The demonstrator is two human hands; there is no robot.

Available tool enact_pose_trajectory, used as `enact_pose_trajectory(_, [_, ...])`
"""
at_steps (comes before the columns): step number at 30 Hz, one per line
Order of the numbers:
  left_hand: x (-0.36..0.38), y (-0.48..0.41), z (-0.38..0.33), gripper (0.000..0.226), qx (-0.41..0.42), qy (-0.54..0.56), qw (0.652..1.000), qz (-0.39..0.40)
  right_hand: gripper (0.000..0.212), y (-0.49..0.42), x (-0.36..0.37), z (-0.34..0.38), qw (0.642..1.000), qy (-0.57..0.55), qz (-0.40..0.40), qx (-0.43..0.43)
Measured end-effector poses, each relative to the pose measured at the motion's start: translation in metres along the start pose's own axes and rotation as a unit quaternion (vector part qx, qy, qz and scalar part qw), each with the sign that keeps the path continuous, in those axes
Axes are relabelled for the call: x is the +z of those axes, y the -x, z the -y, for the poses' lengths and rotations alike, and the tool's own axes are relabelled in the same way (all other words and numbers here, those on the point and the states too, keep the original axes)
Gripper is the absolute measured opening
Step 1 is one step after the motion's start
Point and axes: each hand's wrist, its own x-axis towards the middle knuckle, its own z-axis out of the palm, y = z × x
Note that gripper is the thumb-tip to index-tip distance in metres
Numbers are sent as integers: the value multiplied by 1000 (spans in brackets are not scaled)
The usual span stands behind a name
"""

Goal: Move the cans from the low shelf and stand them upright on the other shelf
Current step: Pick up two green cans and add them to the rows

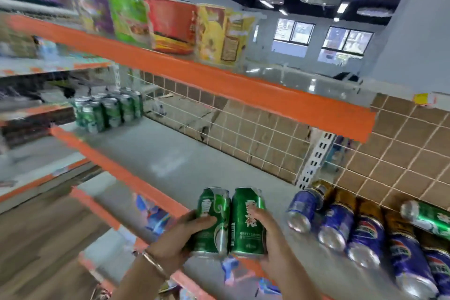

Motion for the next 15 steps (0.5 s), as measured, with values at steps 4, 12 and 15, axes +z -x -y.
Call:
enact_pose_trajectory(4, [-50, 22, -22, 51, 24, -10, 998, -50, 74, -24, 50, -15, 998, 41, 36, 3])
enact_pose_trajectory(12, [-107, 30, -40, 43, 64, 18, 993, -96, 73, -74, 105, -28, 994, 62, 88, 32])
enact_pose_trajectory(15, [-131, 15, -53, 56, 72, 15, 989, -126, 79, -103, 124, -30, 990, 40, 125, 42])
